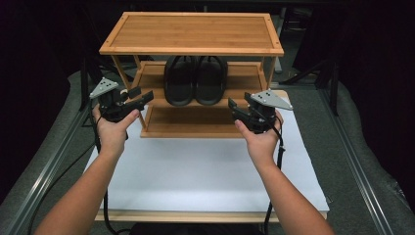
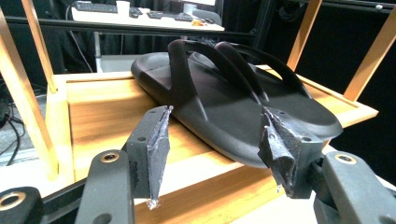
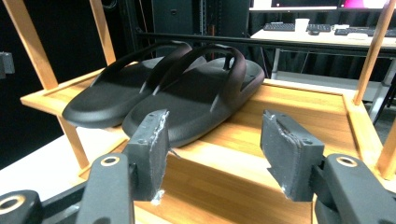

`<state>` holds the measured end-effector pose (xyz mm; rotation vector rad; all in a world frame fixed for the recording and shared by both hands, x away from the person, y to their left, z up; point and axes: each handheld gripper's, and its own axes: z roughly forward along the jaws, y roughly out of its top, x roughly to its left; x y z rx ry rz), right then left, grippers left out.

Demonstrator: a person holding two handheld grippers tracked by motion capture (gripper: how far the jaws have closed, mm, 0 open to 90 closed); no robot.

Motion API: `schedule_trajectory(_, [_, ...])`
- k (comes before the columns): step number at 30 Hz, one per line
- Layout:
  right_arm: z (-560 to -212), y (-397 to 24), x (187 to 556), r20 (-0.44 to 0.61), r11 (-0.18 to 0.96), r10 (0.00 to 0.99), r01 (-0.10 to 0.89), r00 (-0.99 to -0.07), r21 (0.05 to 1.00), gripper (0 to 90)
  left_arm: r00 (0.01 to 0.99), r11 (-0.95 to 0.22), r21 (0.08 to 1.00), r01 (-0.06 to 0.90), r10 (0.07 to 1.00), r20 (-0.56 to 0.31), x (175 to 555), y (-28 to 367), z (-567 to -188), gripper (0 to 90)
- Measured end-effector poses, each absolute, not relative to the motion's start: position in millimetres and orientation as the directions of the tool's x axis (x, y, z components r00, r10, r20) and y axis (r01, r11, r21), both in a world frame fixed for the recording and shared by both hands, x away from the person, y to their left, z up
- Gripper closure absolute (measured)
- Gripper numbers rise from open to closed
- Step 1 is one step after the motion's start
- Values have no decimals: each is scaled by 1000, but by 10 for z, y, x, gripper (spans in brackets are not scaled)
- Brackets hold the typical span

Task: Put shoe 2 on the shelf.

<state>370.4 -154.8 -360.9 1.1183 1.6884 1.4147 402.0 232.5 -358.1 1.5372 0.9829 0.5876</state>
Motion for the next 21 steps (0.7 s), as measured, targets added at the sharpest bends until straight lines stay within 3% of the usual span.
schedule_trajectory(21, [-3842, -1978, 3526, 51, 37, 933, 238, -356, 971, 408, 511, 1, 962, 273, 847, -146, 3795, 2530, -3807, 427])
